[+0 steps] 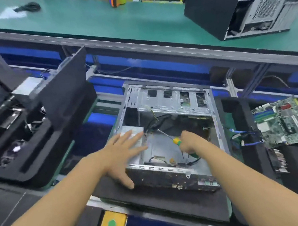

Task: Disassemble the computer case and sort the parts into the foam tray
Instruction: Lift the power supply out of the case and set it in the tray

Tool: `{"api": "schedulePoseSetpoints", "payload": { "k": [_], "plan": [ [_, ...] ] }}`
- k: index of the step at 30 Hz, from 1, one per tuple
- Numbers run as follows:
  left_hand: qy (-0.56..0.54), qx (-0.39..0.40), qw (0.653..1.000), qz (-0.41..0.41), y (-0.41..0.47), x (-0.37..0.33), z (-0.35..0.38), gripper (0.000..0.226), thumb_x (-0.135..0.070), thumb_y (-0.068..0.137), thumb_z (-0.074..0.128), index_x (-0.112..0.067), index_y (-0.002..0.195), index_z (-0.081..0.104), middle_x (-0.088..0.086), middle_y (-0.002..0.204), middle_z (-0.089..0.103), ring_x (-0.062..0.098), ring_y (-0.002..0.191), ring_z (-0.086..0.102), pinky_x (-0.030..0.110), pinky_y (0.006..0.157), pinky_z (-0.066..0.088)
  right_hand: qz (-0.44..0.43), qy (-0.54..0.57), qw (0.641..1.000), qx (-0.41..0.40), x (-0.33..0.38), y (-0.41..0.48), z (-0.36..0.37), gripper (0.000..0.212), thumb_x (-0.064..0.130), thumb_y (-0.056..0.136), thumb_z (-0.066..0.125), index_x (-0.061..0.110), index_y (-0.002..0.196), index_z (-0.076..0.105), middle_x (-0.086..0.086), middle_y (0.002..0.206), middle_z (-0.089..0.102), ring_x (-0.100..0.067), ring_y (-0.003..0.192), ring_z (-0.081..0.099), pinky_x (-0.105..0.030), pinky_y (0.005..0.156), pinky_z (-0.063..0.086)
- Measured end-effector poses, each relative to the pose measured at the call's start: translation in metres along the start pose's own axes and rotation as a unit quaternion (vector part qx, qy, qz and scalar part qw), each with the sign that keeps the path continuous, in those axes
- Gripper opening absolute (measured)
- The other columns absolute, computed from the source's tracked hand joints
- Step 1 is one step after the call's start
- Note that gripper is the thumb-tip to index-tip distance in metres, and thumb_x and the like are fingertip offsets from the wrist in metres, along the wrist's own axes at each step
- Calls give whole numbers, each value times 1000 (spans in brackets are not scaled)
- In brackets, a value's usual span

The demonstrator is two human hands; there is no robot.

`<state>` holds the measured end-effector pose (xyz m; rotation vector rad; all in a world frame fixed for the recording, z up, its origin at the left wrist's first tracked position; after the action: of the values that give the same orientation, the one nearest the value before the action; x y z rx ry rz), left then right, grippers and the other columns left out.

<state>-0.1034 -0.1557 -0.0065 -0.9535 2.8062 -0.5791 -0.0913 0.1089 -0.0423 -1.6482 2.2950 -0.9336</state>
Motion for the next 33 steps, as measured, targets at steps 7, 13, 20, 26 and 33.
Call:
{"api": "schedulePoseSetpoints", "payload": {
  "k": [7,13,20,26,33],
  "plan": [
    [63,-86,994,8,7,-6,19,124,-42,74,80,-38,153,-16,11,154,-43,49,143,-28,63,116,-10,53,-179,978,92,13,34,28,50,24,95,62,-1,137,51,-17,143,53,-31,126,56,-34,98,47],
    [56,-117,991,14,5,-5,24,138,-32,68,87,-31,154,-21,15,157,-37,52,143,-25,67,116,-9,-90,135,987,-3,69,13,-9,34,44,102,46,24,128,54,0,131,61,-18,108,61,-37,95,48],
    [58,-128,990,7,-5,-11,16,101,-20,68,82,-18,145,16,17,163,-15,51,147,-14,66,117,-4,-232,299,908,180,110,-13,7,76,56,82,73,52,142,28,1,125,62,-20,112,65,-43,103,51],
    [92,-122,987,-49,-9,-16,16,106,-18,79,73,-7,155,1,18,165,5,49,149,0,62,118,-1,-214,488,843,79,100,2,18,48,25,96,67,31,132,37,-4,138,56,-16,120,61,-45,103,52],
    [68,-117,989,-65,-9,-15,21,104,-45,83,61,-10,158,-2,13,165,-17,39,150,-17,50,119,-16,-315,305,899,-8,99,-7,18,88,49,87,71,39,156,16,14,161,16,-9,148,19,-35,118,23]
  ]
}}
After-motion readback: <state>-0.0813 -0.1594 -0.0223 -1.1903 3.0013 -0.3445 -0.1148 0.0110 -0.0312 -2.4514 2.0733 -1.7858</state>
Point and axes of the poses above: each hand's wrist, its own y-axis towards the middle knuckle, its own z-axis out of the palm, x = y × z, the point moved 3 cm from there along y, towards the middle knuckle
